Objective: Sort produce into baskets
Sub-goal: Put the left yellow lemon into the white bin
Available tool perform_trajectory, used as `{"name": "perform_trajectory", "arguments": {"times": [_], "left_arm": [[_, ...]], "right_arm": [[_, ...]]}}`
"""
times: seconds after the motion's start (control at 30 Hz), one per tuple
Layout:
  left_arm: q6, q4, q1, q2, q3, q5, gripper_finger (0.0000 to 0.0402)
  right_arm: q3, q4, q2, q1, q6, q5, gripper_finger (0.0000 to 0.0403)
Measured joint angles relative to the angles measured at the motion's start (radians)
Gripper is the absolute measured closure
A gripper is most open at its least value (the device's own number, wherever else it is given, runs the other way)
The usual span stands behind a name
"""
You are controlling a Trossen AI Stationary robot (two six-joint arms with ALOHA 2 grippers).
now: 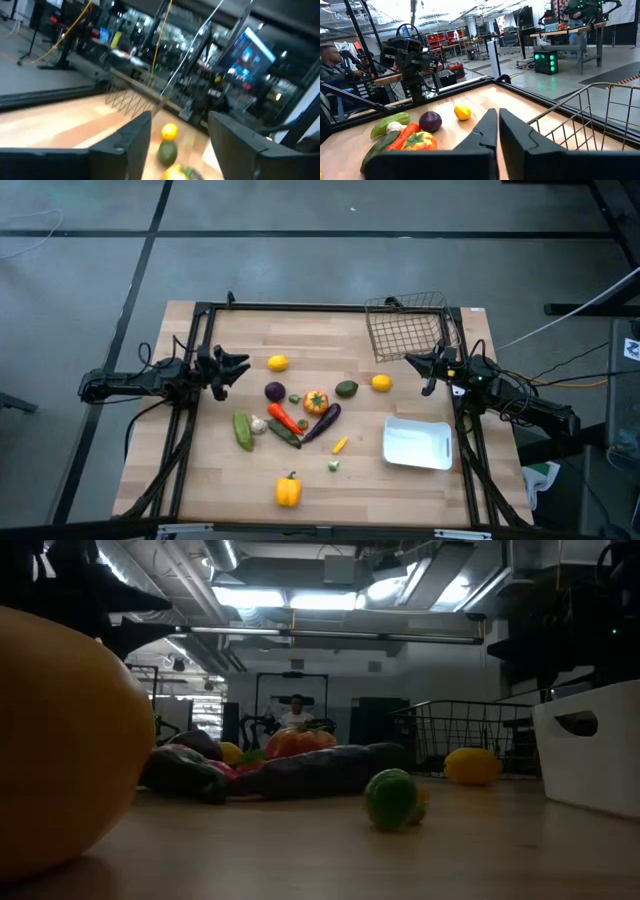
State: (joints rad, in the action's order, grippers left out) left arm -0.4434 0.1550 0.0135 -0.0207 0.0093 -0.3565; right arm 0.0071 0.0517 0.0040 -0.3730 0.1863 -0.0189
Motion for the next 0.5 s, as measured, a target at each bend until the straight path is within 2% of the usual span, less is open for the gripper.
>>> {"name": "perform_trajectory", "arguments": {"times": [0.17, 0.33, 0.5], "left_arm": [[0.033, 0.161, 0.000, -0.064, 0.000, 0.000, 0.0164], [0.077, 0.344, 0.000, -0.205, 0.015, 0.000, 0.0155], [0.137, 0.351, 0.003, -0.389, 0.126, -0.034, 0.0155]], "right_arm": [[0.000, 0.000, 0.000, 0.000, 0.049, 0.000, 0.0337], [0.000, 0.000, 0.000, 0.000, 0.050, 0.000, 0.0309], [0.000, 0.000, 0.000, 0.000, 0.052, 0.000, 0.0293]]}}
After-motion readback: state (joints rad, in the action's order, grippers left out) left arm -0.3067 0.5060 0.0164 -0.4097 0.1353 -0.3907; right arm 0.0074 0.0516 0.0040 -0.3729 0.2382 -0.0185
